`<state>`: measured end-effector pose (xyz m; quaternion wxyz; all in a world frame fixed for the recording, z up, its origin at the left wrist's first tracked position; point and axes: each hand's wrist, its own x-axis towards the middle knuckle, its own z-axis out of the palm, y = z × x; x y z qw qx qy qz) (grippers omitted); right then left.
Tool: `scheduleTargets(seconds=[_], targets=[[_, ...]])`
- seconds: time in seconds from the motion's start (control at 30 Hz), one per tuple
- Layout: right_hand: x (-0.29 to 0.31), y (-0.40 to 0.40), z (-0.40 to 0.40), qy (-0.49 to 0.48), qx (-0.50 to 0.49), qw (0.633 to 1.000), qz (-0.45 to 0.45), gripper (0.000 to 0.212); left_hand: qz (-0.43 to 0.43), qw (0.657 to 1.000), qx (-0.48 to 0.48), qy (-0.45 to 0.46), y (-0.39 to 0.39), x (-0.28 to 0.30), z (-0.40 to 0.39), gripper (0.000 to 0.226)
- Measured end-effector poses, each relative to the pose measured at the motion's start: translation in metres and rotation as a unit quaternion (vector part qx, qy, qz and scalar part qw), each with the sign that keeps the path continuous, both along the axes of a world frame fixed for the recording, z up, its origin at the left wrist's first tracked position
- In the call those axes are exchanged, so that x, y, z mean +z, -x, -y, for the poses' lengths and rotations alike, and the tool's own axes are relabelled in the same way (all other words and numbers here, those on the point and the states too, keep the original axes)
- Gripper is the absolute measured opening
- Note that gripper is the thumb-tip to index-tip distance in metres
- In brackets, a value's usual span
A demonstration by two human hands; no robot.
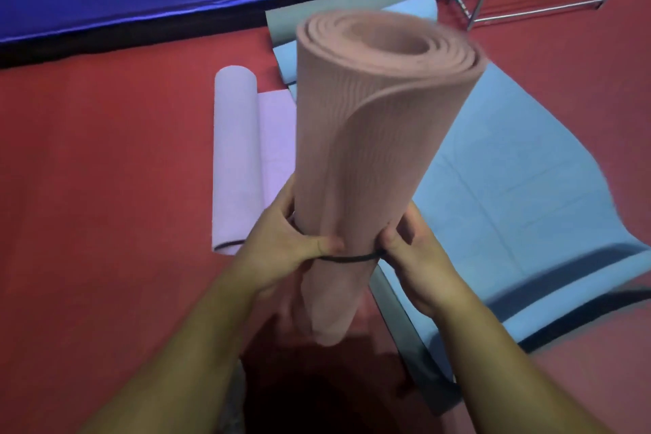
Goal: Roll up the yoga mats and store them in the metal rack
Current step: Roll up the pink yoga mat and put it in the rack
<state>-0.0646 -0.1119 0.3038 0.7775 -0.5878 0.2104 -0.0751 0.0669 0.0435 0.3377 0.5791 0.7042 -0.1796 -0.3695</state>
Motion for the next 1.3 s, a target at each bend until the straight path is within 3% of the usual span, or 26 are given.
scheduleTargets(seconds=[0.13,0.3,0.5,0.67,0.8,0.93,1.03,1.17,1.3], targets=[[0.102,-0.025,0.017,0.016,0.063,0.997,-0.032,0.065,-0.009,1.000,-0.001,-0.013,-0.023,0.090,0.003,0.091],[0.274,-0.040,0.027,0.060,0.073,0.994,-0.048,0.083,0.062,0.995,-0.056,-0.061,-0.056,0.259,0.003,0.099],[0.412,-0.016,0.075,0.076,0.004,0.995,-0.069,0.053,0.146,0.971,-0.182,-0.056,-0.075,0.407,0.074,0.105],[0.444,0.027,0.158,0.054,-0.151,0.987,-0.011,0.057,0.238,0.935,-0.256,-0.058,-0.051,0.458,0.198,0.108],[0.444,0.084,0.267,0.032,-0.213,0.976,0.031,0.055,0.268,0.920,-0.282,-0.051,0.005,0.465,0.327,0.105],[0.455,0.159,0.409,0.044,-0.231,0.971,0.038,0.058,0.258,0.921,-0.285,-0.069,0.075,0.470,0.482,0.106],[0.488,0.204,0.502,0.053,-0.244,0.967,0.042,0.076,0.240,0.931,-0.273,-0.043,0.123,0.494,0.575,0.099],[0.548,0.232,0.597,0.073,-0.229,0.969,0.051,0.085,0.204,0.949,-0.240,-0.021,0.156,0.532,0.662,0.099],[0.584,0.233,0.662,0.103,-0.206,0.970,0.078,0.085,0.238,0.946,-0.220,0.001,0.155,0.565,0.722,0.099]])
